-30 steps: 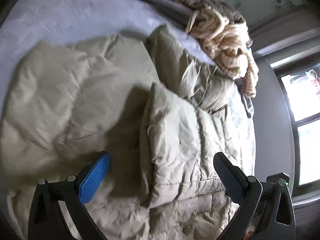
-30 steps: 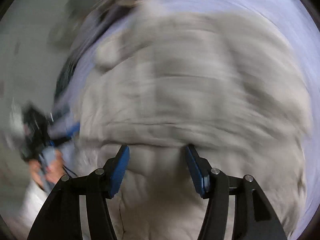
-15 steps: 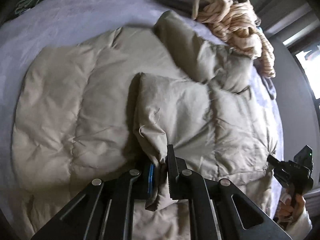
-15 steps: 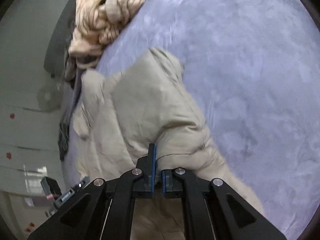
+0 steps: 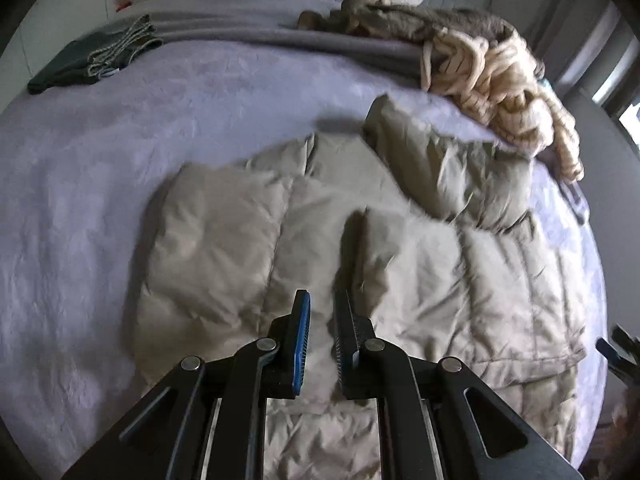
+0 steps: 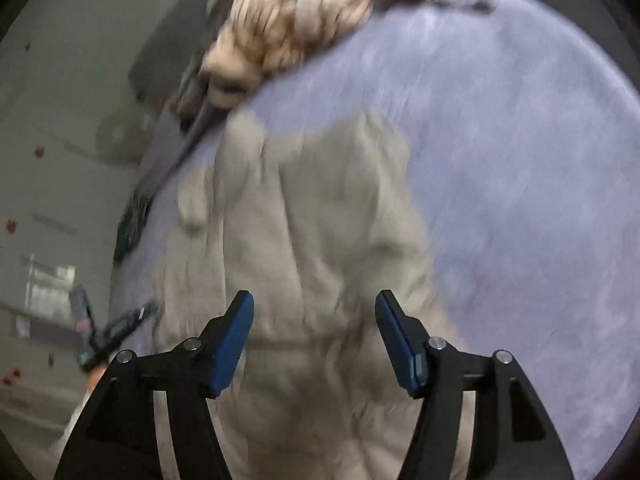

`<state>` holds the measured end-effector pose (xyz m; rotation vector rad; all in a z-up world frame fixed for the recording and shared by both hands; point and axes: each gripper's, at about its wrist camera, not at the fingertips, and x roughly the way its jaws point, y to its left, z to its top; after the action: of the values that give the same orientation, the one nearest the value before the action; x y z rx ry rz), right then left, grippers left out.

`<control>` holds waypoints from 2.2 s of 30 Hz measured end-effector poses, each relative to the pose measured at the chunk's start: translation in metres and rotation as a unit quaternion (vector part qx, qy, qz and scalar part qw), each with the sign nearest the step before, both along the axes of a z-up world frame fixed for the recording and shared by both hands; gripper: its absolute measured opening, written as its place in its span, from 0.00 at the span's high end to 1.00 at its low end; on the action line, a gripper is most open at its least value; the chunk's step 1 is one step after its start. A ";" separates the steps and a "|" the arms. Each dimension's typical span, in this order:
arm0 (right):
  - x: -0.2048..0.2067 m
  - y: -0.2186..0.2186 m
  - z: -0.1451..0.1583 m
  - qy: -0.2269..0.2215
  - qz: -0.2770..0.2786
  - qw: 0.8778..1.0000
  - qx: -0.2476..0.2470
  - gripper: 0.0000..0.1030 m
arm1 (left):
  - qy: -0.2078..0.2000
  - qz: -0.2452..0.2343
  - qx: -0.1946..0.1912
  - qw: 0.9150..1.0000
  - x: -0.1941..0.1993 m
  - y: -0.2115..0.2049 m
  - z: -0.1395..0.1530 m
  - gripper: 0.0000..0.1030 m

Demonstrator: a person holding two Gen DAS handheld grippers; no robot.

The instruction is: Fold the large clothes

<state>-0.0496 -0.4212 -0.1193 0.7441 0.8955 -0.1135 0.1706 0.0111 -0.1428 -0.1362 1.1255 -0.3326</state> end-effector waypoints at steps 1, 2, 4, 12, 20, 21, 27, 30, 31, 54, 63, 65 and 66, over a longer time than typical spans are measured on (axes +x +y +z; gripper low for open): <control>0.001 -0.013 0.000 -0.004 -0.026 1.000 0.003 0.35 | -0.001 -0.006 -0.011 1.000 0.001 -0.001 0.004 0.87; 0.006 -0.029 -0.004 -0.008 -0.056 0.998 0.021 0.35 | -0.003 -0.013 -0.019 1.000 0.001 -0.002 0.006 0.87; 0.015 -0.054 -0.022 -0.006 -0.100 0.993 0.064 0.35 | -0.006 -0.036 -0.036 0.999 0.001 -0.013 0.010 0.87; 0.085 -0.078 -0.058 0.022 -0.095 0.989 0.114 0.82 | 0.040 -0.071 0.031 0.996 0.010 -0.059 -0.053 0.87; 0.090 -0.075 -0.054 0.063 -0.086 0.994 -0.001 0.84 | 0.025 -0.076 0.039 0.996 0.008 -0.061 -0.046 0.87; 0.083 -0.072 -0.046 0.065 -0.085 0.994 -0.018 0.84 | 0.018 -0.072 0.038 0.997 0.005 -0.059 -0.039 0.87; 0.053 -0.026 -0.004 0.052 -0.028 0.992 -0.109 0.84 | 0.003 -0.078 0.015 0.997 -0.017 -0.047 -0.019 0.87; 0.039 -0.003 -0.009 0.063 -0.003 0.991 -0.117 0.84 | 0.010 -0.086 0.048 0.995 -0.025 -0.048 -0.031 0.87; 0.036 0.002 -0.015 0.071 0.005 0.990 -0.120 0.84 | 0.015 -0.086 0.055 0.995 -0.028 -0.048 -0.038 0.87; 0.004 0.032 -0.017 0.102 -0.002 0.991 -0.088 0.79 | 0.003 -0.026 0.095 0.995 -0.060 -0.018 -0.011 0.01; -0.004 0.054 -0.009 0.097 0.017 0.993 -0.072 0.41 | 0.033 -0.016 0.107 0.994 -0.078 -0.003 -0.008 0.01; -0.009 0.062 -0.004 0.082 0.030 0.994 -0.066 0.20 | 0.050 -0.013 0.101 0.994 -0.082 0.001 -0.009 0.01; -0.011 0.066 -0.001 0.077 0.035 0.994 -0.065 0.20 | 0.051 -0.006 0.104 0.993 -0.086 0.002 -0.007 0.01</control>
<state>-0.0610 -0.3549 -0.1207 0.5885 1.0491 -0.1666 0.0848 0.0136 -0.1497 0.0376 1.2562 -0.2203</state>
